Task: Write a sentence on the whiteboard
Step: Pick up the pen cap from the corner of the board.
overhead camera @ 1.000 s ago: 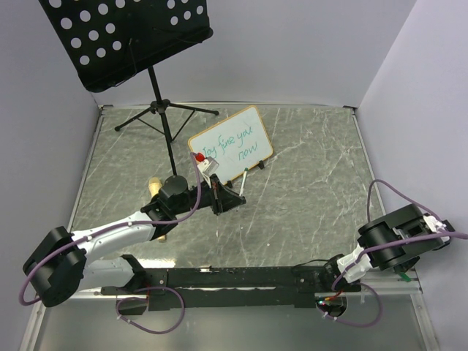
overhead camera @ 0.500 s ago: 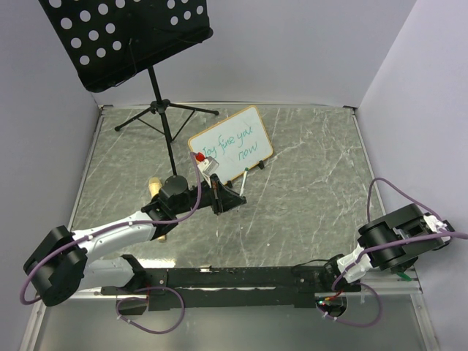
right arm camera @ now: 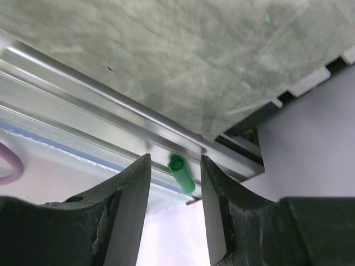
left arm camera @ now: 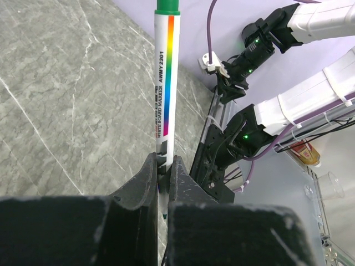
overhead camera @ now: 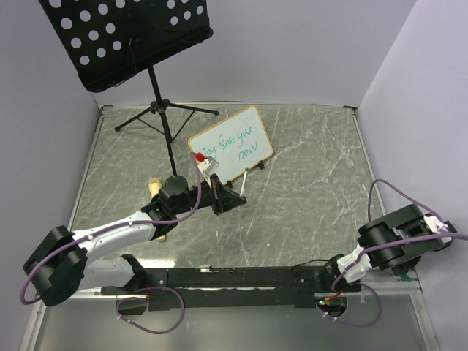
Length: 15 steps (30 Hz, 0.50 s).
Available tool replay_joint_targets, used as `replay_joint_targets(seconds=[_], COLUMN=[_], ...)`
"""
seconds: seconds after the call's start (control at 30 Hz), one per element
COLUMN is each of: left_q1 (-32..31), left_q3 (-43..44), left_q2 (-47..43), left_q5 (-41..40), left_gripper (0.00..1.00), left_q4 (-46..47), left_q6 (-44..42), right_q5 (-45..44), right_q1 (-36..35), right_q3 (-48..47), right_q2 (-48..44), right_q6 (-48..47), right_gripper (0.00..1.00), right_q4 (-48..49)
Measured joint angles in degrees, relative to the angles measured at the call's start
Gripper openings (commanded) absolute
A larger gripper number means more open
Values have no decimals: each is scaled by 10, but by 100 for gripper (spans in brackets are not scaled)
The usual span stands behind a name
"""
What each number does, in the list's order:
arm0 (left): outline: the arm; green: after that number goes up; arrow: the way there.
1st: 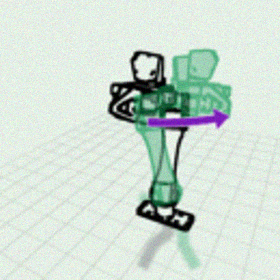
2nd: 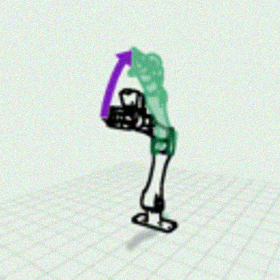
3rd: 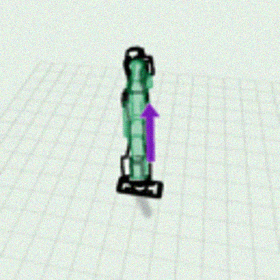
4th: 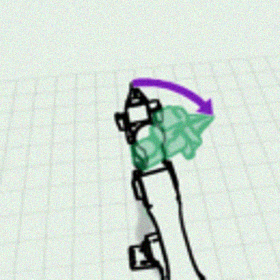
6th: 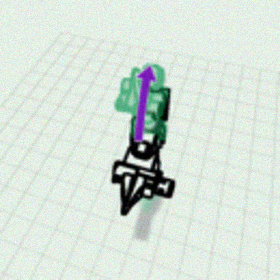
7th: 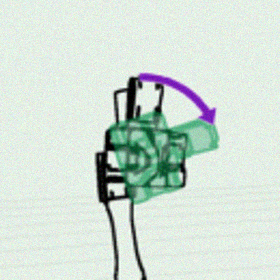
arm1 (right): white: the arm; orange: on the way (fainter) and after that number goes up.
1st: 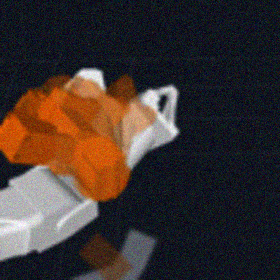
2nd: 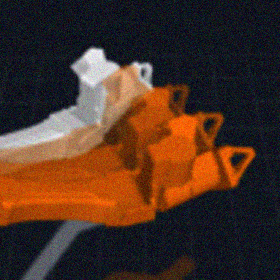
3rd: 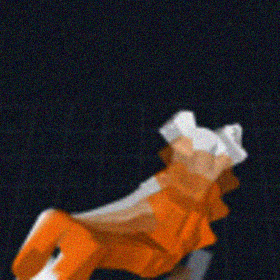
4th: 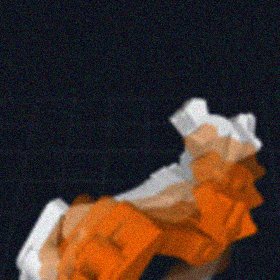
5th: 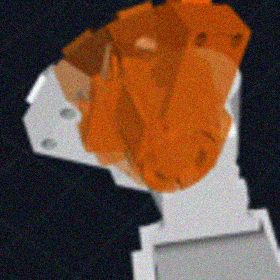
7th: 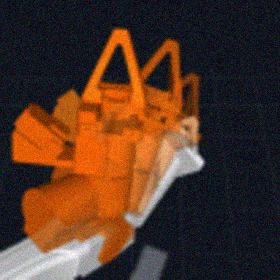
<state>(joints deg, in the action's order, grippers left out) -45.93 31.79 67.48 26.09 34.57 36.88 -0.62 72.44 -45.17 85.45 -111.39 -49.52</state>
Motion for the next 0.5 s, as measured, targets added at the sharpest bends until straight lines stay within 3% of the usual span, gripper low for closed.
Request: replay_joint_targets(seconds=[0.5], left_q1=[0], left_q3=[0], left_q2=[0], left_q5=[0], left_gripper=[1], left_q4=[1], left_q6=[0], right_q5=[-24], right_q1=[6], right_q3=[11], right_q2=[0], right_q6=[-12], right_gripper=[39], right_q4=[52])
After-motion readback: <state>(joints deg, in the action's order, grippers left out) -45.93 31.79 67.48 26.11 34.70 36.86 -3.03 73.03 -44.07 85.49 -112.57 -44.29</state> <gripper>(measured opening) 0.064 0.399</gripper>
